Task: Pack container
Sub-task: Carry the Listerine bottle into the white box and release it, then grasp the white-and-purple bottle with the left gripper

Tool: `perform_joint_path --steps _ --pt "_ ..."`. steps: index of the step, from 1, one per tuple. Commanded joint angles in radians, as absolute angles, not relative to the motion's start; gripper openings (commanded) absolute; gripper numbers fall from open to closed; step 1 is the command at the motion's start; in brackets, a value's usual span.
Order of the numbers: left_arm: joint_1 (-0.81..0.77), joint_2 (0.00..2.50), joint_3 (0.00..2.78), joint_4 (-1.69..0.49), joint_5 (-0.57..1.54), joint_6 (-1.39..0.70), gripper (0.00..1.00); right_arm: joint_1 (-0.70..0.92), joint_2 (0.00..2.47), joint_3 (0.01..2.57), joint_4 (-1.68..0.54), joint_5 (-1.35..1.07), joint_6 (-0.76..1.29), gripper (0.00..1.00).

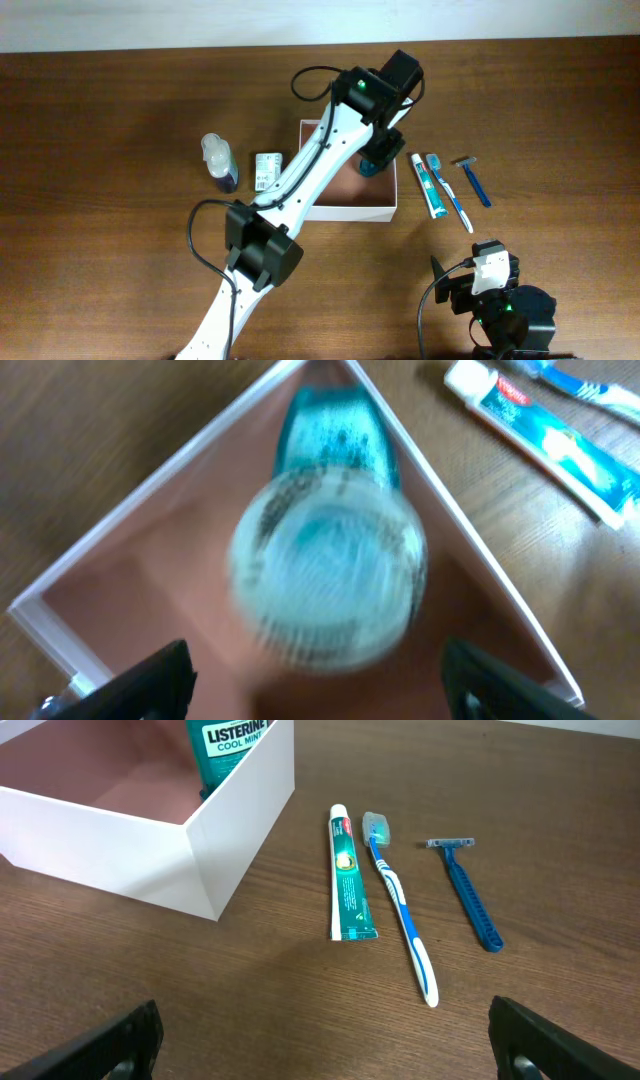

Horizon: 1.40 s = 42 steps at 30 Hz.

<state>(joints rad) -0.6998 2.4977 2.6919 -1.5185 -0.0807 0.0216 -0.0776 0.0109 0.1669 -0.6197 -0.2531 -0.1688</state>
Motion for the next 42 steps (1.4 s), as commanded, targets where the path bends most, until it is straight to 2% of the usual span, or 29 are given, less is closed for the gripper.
perform_joint_path --steps 1,4,11,17,21,24,36,41,42 --pt "-0.694 2.438 2.812 -1.605 -0.096 0.031 0.82 -0.070 0.004 0.162 -0.620 -0.258 -0.175 0.99" --pt "-0.680 2.389 2.876 -1.688 -0.131 0.030 0.82 -0.070 0.004 0.162 -0.620 -0.258 -0.175 0.99" --pt "-0.580 2.226 2.856 -1.688 -0.157 0.030 0.83 -0.070 0.004 0.162 -0.620 -0.258 -0.175 0.99" --pt "-0.340 2.074 2.651 -1.688 -0.172 0.006 0.84 -0.070 0.004 0.162 -0.620 -0.258 -0.175 0.99" --pt "-0.157 2.075 2.494 -1.680 -0.028 -0.004 0.85 -0.070 0.004 0.162 -0.620 -0.258 -0.175 0.99" --pt "-0.081 2.089 2.363 -1.632 0.031 -0.004 0.86 -0.070 0.004 0.162 -0.620 -0.258 -0.175 0.99" --pt "-0.066 2.100 2.007 -1.376 0.031 0.004 0.85 -0.070 0.004 0.162 -0.620 -0.258 -0.175 0.99" --pt "-0.068 2.123 1.879 -1.289 0.039 0.004 0.80 -0.070 0.004 0.162 -0.620 -0.258 -0.175 0.99" --pt "-0.069 2.128 1.863 -1.282 0.038 0.004 0.74 -0.070 0.004 0.162 -0.620 -0.258 -0.175 0.99"
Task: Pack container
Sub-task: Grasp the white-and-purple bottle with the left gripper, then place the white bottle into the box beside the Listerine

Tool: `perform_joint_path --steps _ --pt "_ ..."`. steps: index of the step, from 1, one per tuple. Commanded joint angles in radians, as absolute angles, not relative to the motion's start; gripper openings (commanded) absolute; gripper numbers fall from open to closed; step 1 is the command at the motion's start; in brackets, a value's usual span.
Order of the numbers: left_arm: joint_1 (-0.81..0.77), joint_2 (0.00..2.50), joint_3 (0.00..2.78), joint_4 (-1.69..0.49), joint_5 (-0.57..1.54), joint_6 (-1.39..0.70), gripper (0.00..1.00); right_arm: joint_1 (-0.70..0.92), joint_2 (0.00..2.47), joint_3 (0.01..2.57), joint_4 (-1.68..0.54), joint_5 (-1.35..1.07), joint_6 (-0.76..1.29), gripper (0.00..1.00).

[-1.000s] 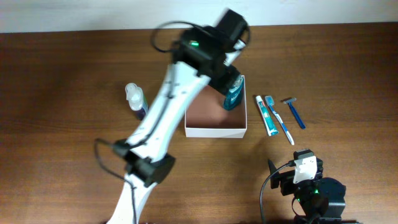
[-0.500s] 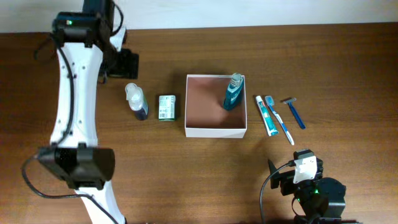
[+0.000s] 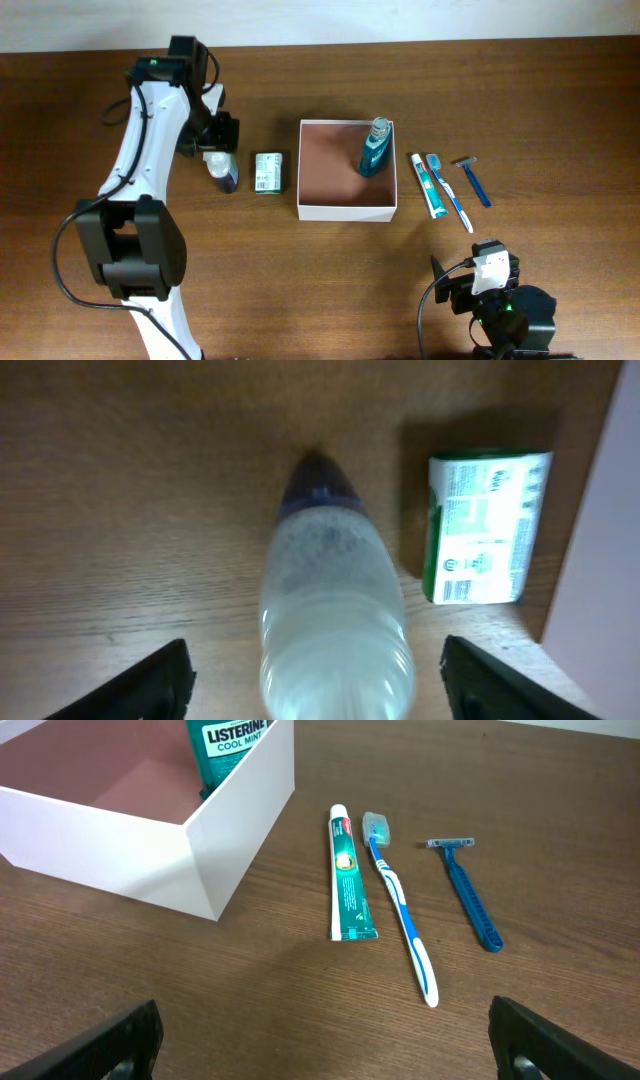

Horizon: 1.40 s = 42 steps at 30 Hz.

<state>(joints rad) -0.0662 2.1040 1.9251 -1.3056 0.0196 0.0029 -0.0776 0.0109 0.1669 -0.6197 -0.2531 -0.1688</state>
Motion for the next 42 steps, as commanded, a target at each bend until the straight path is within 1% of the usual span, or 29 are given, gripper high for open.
perform_joint_path --steps 1,2,4,7,9,11,16,19,24,28,32,37,42 --pt "-0.069 2.131 1.850 -1.274 0.038 0.004 0.70 -0.070 0.004 0.162 -0.620 -0.258 -0.175 0.99" --pt "-0.069 2.132 1.842 -1.269 0.038 0.003 0.67 -0.070 0.004 0.162 -0.620 -0.258 -0.175 0.99" --pt "-0.070 2.132 1.841 -1.266 0.038 0.004 0.63 -0.070 0.004 0.162 -0.620 -0.258 -0.175 0.99" --pt "-0.075 2.131 1.848 -1.261 0.038 0.004 0.54 -0.070 0.004 0.162 -0.620 -0.258 -0.175 0.99" --pt "-0.079 2.130 1.855 -1.268 0.038 0.003 0.45 -0.070 0.004 0.162 -0.620 -0.258 -0.175 0.99" --pt "-0.086 2.126 1.882 -1.292 0.038 0.004 0.39 -0.070 0.004 0.162 -0.620 -0.258 -0.175 0.99" --pt "-0.122 2.107 1.996 -1.354 0.038 0.004 0.31 -0.070 0.004 0.162 -0.620 -0.258 -0.175 0.99" --pt "-0.179 2.084 2.133 -1.436 0.038 0.003 0.26 -0.070 0.004 0.162 -0.620 -0.258 -0.175 0.99" --pt "-0.278 2.054 2.322 -1.555 0.038 0.003 0.26 -0.070 0.004 0.162 -0.620 -0.258 -0.175 0.99" --pt "-0.391 2.043 2.412 -1.572 0.029 -0.012 0.26 -0.070 0.004 0.162 -0.620 -0.258 -0.175 0.99" --pt "-0.475 2.053 2.384 -1.512 -0.042 -0.088 0.24 -0.070 0.004 0.162 -0.620 -0.258 -0.175 0.99" --pt "-0.523 2.097 2.279 -1.377 -0.040 -0.142 0.23 -0.070 0.004 0.162 -0.620 -0.258 -0.175 0.99" --pt "-0.554 2.192 2.236 -1.278 0.005 -0.121 0.22 -0.070 0.004 0.162 -0.620 -0.258 -0.175 0.99"
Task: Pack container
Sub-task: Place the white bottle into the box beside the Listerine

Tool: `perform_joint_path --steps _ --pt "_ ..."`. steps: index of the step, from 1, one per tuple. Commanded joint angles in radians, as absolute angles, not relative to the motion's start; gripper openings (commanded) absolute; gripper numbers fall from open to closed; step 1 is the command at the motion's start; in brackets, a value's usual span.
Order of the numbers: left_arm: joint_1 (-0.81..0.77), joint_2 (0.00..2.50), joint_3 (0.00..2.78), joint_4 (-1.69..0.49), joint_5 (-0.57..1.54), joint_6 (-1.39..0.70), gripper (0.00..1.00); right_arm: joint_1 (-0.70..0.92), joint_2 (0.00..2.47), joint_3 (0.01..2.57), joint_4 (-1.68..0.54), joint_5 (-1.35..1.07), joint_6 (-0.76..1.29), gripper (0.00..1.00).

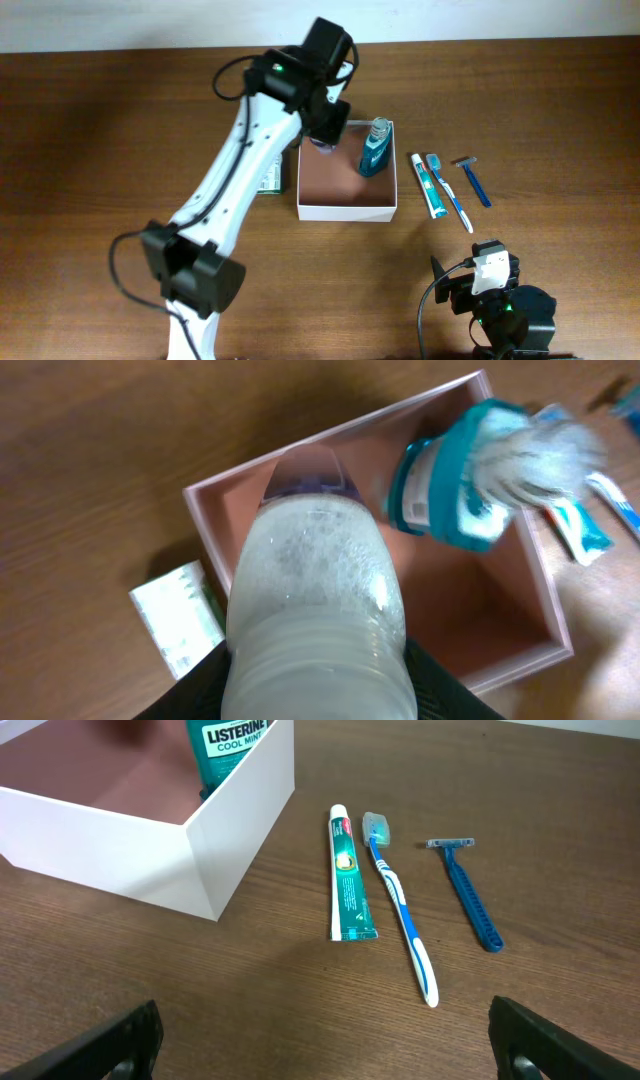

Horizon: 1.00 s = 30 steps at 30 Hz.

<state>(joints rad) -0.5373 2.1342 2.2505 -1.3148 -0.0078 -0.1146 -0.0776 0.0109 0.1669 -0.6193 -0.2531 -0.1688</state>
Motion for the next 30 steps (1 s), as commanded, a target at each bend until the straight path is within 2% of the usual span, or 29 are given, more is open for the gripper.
perform_joint_path --steps 1,7,9,11,13,15,17,22,27,30 --pt "-0.558 2.209 2.235 -1.265 0.004 -0.109 0.22 -0.070 0.004 0.162 -0.620 -0.258 -0.175 0.99" --pt "-0.569 2.272 2.235 -1.222 0.004 -0.095 0.24 -0.070 0.004 0.162 -0.620 -0.258 -0.175 0.99" --pt "-0.569 2.284 2.235 -1.216 0.005 -0.089 0.30 -0.070 0.004 0.162 -0.620 -0.258 -0.175 0.99" --pt "-0.569 2.292 2.235 -1.213 0.009 -0.088 0.45 -0.070 0.004 0.162 -0.620 -0.258 -0.175 0.99" --pt "-0.569 2.297 2.235 -1.213 0.020 -0.084 0.67 -0.070 0.004 0.162 -0.620 -0.258 -0.175 0.99" --pt "-0.569 2.296 2.236 -1.215 0.041 -0.081 0.81 -0.070 0.004 0.162 -0.620 -0.258 -0.175 0.99" --pt "-0.569 2.292 2.251 -1.232 0.046 -0.081 0.86 -0.070 0.004 0.162 -0.620 -0.258 -0.175 0.99" --pt "-0.556 2.287 2.405 -1.412 0.045 -0.081 0.87 -0.070 0.004 0.162 -0.620 -0.258 -0.175 0.99" --pt "-0.505 2.287 2.636 -1.662 0.033 -0.081 0.83 -0.070 0.004 0.162 -0.620 -0.258 -0.175 0.99" --pt "-0.464 2.265 2.682 -1.688 0.030 -0.077 0.80 -0.070 0.004 0.162 -0.620 -0.258 -0.175 0.99"
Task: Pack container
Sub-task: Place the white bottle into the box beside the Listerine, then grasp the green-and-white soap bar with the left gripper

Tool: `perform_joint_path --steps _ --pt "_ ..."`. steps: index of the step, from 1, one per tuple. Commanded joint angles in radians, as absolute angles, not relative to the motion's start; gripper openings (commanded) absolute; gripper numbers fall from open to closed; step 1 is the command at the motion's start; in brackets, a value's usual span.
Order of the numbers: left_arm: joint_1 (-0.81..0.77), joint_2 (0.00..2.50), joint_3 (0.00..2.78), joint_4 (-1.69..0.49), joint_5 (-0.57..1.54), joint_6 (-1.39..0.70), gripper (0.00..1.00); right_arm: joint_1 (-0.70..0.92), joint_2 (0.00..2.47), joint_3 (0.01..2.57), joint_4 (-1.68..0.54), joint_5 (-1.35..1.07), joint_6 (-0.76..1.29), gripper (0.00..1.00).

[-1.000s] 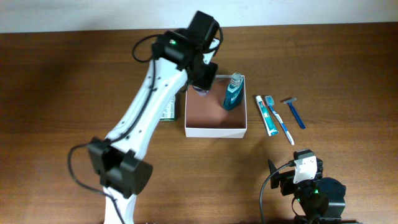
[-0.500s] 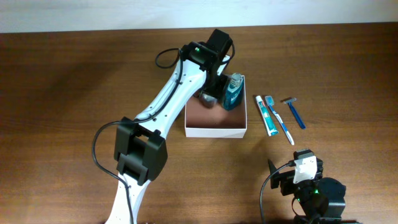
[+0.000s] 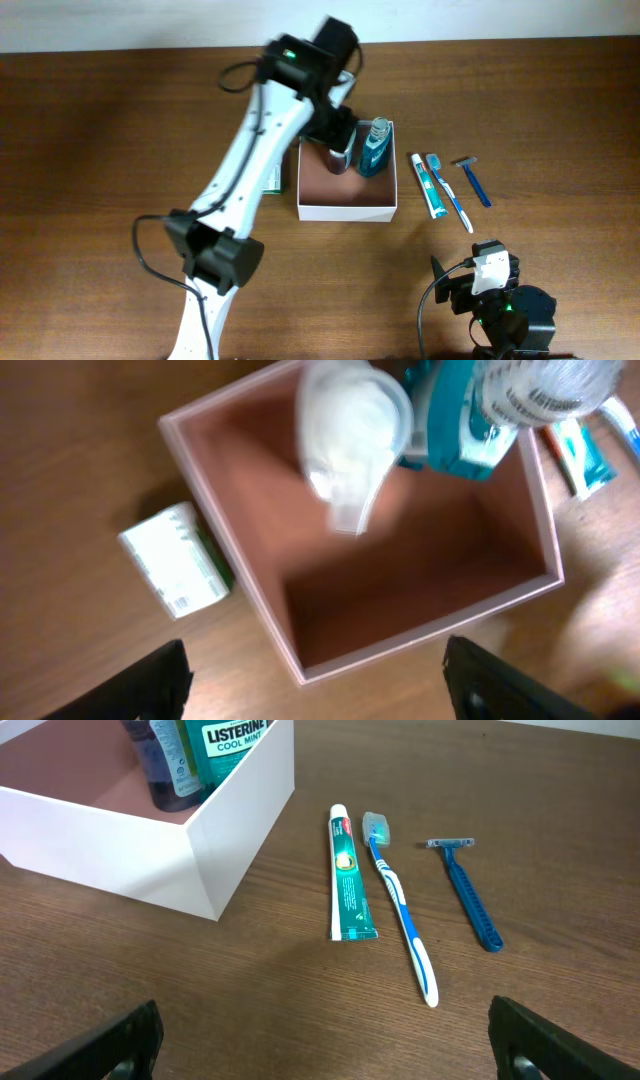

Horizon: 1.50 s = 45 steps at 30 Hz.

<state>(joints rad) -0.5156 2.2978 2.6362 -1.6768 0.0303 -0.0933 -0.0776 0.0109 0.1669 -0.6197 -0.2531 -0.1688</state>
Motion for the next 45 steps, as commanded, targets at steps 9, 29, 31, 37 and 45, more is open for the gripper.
perform_joint_path --steps 9,29,31,37,45 --pt "-0.287 2.157 2.536 -1.688 0.002 -0.075 0.80 -0.070 0.004 0.162 -0.620 -0.258 -0.175 0.99" --pt "-0.229 2.185 1.733 -1.086 0.088 -0.075 0.91 -0.070 0.004 0.162 -0.620 -0.258 -0.175 0.99" --pt "-0.231 2.192 1.695 -1.041 0.113 -0.075 0.90 -0.070 0.004 0.162 -0.620 -0.258 -0.175 0.99" --pt "-0.246 2.204 1.638 -0.973 0.124 -0.074 0.82 -0.070 0.004 0.162 -0.620 -0.258 -0.175 0.99" --pt "-0.246 2.204 1.639 -0.978 0.124 -0.075 0.41 -0.070 0.004 0.162 -0.620 -0.258 -0.175 0.99"
